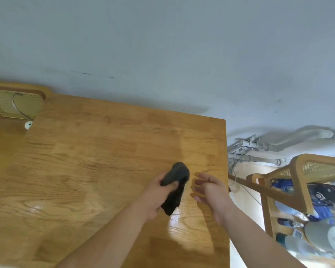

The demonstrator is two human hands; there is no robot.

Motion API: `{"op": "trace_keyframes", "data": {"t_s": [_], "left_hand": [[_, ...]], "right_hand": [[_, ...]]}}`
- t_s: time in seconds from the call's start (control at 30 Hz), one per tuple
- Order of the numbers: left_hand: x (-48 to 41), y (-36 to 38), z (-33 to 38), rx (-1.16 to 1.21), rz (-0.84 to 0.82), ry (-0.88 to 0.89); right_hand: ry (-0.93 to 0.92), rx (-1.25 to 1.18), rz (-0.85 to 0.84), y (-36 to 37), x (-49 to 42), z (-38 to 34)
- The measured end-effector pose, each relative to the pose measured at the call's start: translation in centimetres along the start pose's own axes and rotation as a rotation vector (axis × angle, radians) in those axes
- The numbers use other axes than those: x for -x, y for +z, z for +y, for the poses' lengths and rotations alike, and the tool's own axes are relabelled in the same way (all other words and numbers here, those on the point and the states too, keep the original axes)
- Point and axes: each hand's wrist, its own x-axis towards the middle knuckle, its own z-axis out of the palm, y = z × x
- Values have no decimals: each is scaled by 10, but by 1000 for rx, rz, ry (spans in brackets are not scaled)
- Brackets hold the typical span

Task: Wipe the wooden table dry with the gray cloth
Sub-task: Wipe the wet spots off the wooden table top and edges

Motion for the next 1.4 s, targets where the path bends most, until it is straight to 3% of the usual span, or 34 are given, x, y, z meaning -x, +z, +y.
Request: {"op": "trace_keyframes", "data": {"t_s": [0.1, 0.23, 0.3, 0.4, 0.47, 0.53, 0.57, 0.63, 0.73, 0.8, 1.0, 1.13, 1.27, 1.33, 1.4], "left_hand": [[13, 4, 24, 249, -169, -101], [12, 13, 45, 263, -283, -158], [0, 13, 52, 167, -161, -181], [-18, -1, 53, -51, 184, -217], [-23, -13, 41, -347, 417, -99], [-21, -17, 27, -802, 532, 182], [-18, -14, 22, -976, 526, 356], [-16, 3, 16, -1203, 344, 565], [-30, 28, 8, -1662, -1, 478], [-40, 31, 12, -1841, -68, 399], [-72, 27, 46, -1995, -93, 366], [-126, 34, 85, -1871, 131, 358], [-167, 75, 97, -1745, 319, 305], [-172, 98, 84, -1810, 241, 421], [-173, 104, 73, -1967, -9, 638]], "right_hand": [[74, -187, -103, -18, -2, 0], [78, -449, -369, -37, -4, -7], [61, -383, -311, -41, -9, -8], [8, -67, -62, -39, -18, -2], [-42, 147, 47, -38, -19, 1], [-99, 259, 147, -42, -22, 2], [-134, 308, 192, -46, -25, 1], [-194, 438, 258, -54, -34, -2], [-200, 679, 284, -63, -46, -12], [-168, 787, 250, -65, -54, -21], [-33, 933, 216, -71, -95, -49], [84, 1131, 189, -71, -124, -61], [57, 1176, 159, -71, -131, -60], [48, 1148, 133, -75, -133, -59], [100, 1174, 121, -77, -133, -60]]}}
